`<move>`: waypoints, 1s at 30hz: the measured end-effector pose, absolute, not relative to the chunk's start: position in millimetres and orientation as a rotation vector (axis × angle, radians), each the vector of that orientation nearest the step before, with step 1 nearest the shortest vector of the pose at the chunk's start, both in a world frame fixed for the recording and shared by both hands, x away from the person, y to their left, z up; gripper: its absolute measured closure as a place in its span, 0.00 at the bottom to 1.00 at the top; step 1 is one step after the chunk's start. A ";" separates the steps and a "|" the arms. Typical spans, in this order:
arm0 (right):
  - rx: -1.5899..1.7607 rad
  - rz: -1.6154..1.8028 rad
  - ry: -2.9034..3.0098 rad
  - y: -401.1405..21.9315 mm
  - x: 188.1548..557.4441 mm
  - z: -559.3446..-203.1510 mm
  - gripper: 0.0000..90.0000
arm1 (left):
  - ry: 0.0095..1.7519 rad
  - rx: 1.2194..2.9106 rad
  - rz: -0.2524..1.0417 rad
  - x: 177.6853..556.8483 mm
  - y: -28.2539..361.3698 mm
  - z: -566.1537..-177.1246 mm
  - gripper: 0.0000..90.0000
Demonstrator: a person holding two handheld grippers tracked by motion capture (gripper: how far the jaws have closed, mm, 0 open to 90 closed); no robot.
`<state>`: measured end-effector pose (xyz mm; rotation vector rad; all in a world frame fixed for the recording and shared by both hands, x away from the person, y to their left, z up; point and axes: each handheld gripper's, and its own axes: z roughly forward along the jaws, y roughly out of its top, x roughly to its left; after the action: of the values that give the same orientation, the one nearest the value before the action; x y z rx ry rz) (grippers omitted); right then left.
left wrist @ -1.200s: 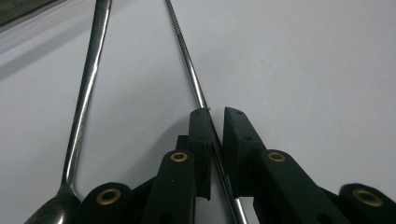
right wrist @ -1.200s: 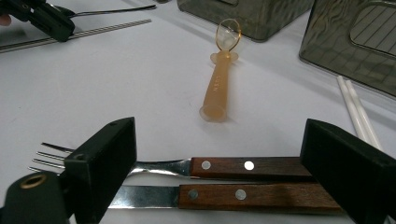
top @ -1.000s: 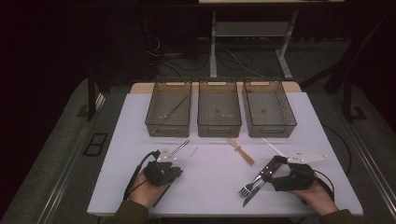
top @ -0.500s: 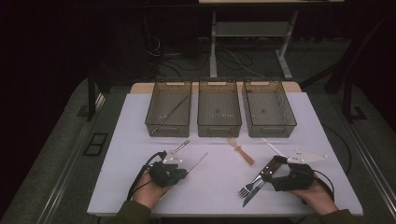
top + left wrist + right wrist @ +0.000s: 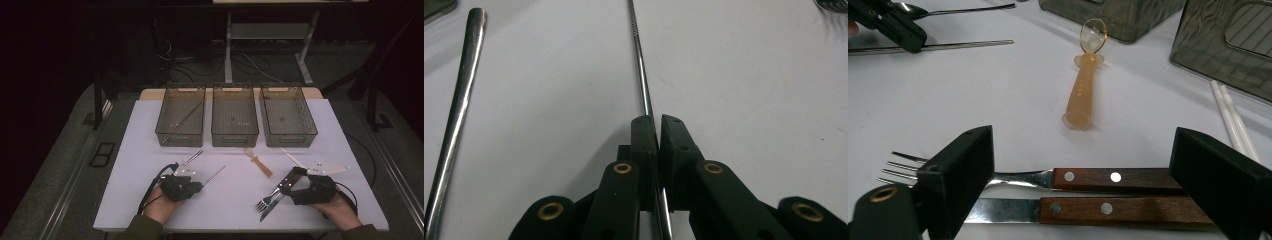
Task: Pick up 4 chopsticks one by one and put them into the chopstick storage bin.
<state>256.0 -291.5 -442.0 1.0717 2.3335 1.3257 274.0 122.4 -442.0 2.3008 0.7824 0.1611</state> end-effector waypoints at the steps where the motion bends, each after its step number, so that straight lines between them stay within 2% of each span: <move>1: 1.071 1.327 2.333 -291.6 255.9 -441.9 0.12 | 0.782 2.302 0.159 274.4 122.3 -441.8 0.95; 11: 1.074 1.328 2.331 -292.2 255.9 -441.5 0.12 | 0.768 2.299 0.165 275.5 123.8 -438.0 0.95; 30: 1.072 1.329 2.333 -292.7 256.2 -441.5 0.12 | 0.760 2.120 0.207 279.6 134.8 -410.5 0.95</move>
<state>256.2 -292.7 -441.5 1.0718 2.3334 1.3292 279.6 134.8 -410.5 2.1195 0.7598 0.2071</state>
